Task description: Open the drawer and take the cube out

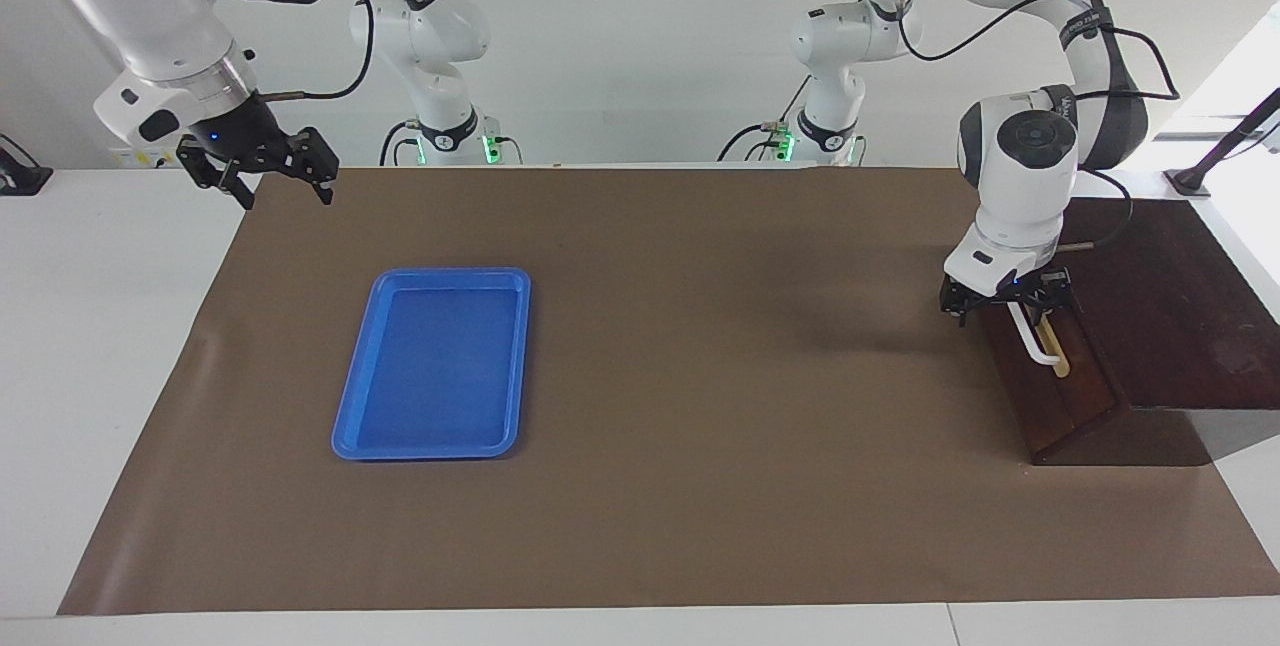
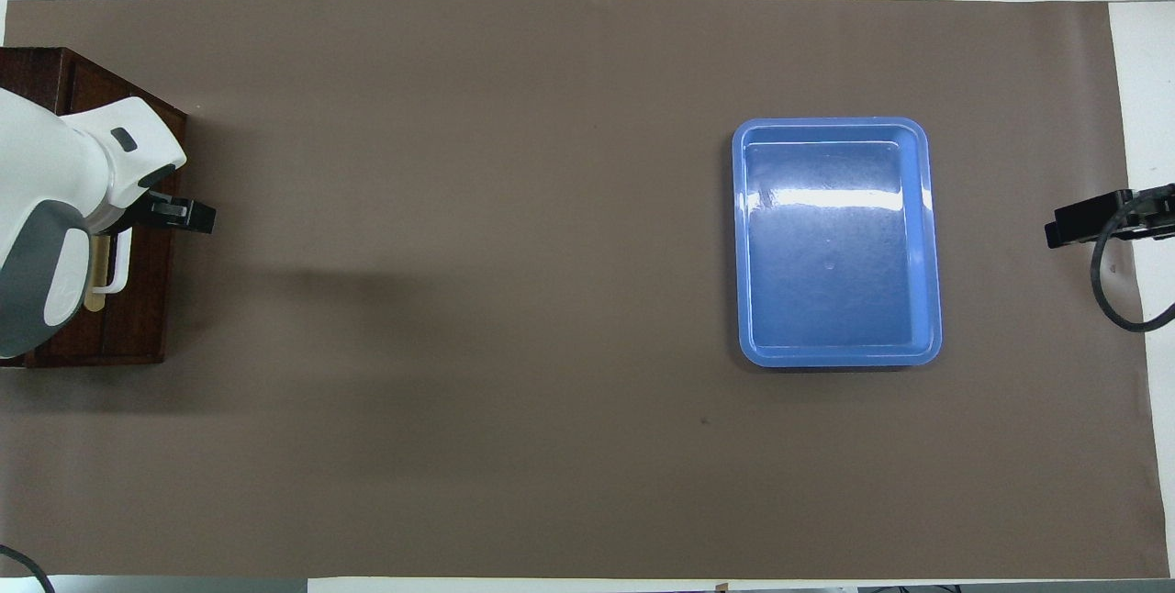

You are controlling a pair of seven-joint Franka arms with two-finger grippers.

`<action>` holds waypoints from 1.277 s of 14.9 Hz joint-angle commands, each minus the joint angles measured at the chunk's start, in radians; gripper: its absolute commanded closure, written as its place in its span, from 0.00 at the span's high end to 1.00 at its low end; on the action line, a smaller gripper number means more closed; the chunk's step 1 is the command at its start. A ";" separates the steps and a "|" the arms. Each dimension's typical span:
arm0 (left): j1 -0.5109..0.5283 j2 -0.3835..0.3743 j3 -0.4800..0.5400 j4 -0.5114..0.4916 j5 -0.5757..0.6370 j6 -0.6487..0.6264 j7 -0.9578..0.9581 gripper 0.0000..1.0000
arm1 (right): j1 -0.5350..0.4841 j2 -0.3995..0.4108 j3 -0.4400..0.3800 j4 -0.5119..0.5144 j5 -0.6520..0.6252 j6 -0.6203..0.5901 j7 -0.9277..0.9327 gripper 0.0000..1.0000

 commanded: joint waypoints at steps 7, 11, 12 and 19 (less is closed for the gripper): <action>0.029 0.026 -0.001 -0.060 0.104 0.100 -0.009 1.00 | -0.013 -0.012 0.012 -0.012 0.000 -0.004 -0.038 1.00; 0.002 0.048 -0.009 -0.058 0.103 0.132 -0.133 1.00 | -0.015 -0.016 0.012 -0.015 0.000 -0.003 -0.036 1.00; -0.042 0.048 -0.009 -0.054 0.095 0.129 -0.200 1.00 | -0.015 -0.016 0.012 -0.017 0.000 -0.006 -0.038 1.00; -0.196 0.056 -0.006 -0.003 -0.114 0.091 -0.362 1.00 | -0.013 -0.018 0.012 -0.020 0.000 -0.001 -0.040 1.00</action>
